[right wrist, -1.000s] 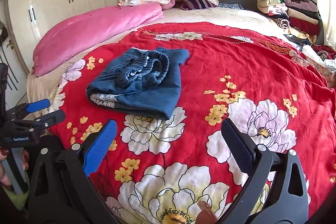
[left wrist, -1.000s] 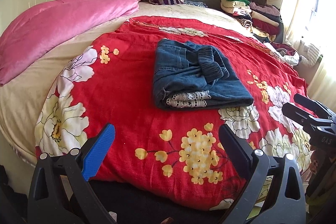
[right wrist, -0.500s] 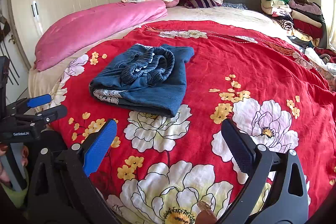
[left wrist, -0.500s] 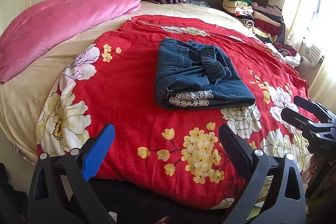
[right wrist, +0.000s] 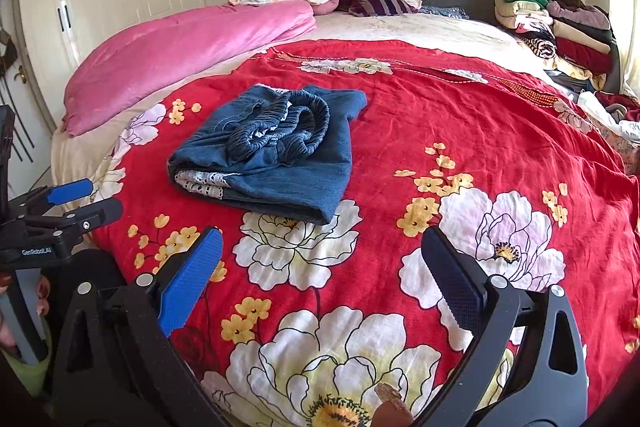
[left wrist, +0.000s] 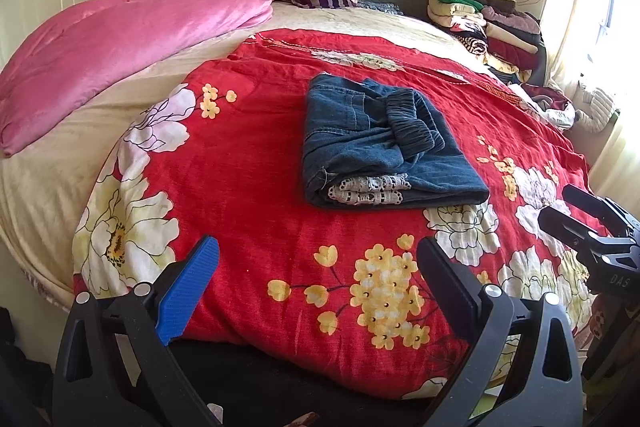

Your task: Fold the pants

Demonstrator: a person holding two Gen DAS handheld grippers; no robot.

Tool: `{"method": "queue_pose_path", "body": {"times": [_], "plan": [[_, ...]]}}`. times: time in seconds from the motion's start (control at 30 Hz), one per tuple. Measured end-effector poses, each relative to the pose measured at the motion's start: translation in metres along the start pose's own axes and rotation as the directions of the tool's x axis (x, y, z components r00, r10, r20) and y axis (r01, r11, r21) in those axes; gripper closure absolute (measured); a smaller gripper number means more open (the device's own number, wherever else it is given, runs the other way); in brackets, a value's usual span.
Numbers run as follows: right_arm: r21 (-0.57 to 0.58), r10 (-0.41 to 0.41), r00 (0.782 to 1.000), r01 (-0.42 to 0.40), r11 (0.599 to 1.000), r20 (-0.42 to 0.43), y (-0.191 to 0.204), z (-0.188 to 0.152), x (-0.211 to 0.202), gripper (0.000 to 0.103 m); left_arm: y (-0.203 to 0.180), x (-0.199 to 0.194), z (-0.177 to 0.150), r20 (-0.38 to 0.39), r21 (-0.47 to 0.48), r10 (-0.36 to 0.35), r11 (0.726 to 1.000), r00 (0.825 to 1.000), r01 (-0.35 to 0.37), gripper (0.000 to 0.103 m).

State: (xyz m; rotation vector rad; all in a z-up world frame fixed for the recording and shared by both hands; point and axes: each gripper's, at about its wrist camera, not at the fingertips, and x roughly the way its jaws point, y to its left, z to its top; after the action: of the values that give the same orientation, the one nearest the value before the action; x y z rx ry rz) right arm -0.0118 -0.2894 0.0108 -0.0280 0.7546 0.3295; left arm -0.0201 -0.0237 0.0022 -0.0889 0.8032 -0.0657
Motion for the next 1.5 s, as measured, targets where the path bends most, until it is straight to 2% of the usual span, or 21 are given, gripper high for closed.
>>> {"method": "queue_pose_path", "body": {"times": [1.13,1.5], "plan": [[-0.008,-0.009,1.0,0.009,1.0,-0.007,0.0017,-0.0001,0.0004,0.009,0.0013,0.0013,-0.0023,-0.009,0.003,0.013,1.0,1.0,-0.013,0.005],[-0.01,-0.016,1.0,0.016,1.0,-0.007,0.0021,0.0001,0.0015,0.009,0.0007,0.003,-0.0028,-0.014,0.007,-0.002,1.0,1.0,0.002,0.004]]}}
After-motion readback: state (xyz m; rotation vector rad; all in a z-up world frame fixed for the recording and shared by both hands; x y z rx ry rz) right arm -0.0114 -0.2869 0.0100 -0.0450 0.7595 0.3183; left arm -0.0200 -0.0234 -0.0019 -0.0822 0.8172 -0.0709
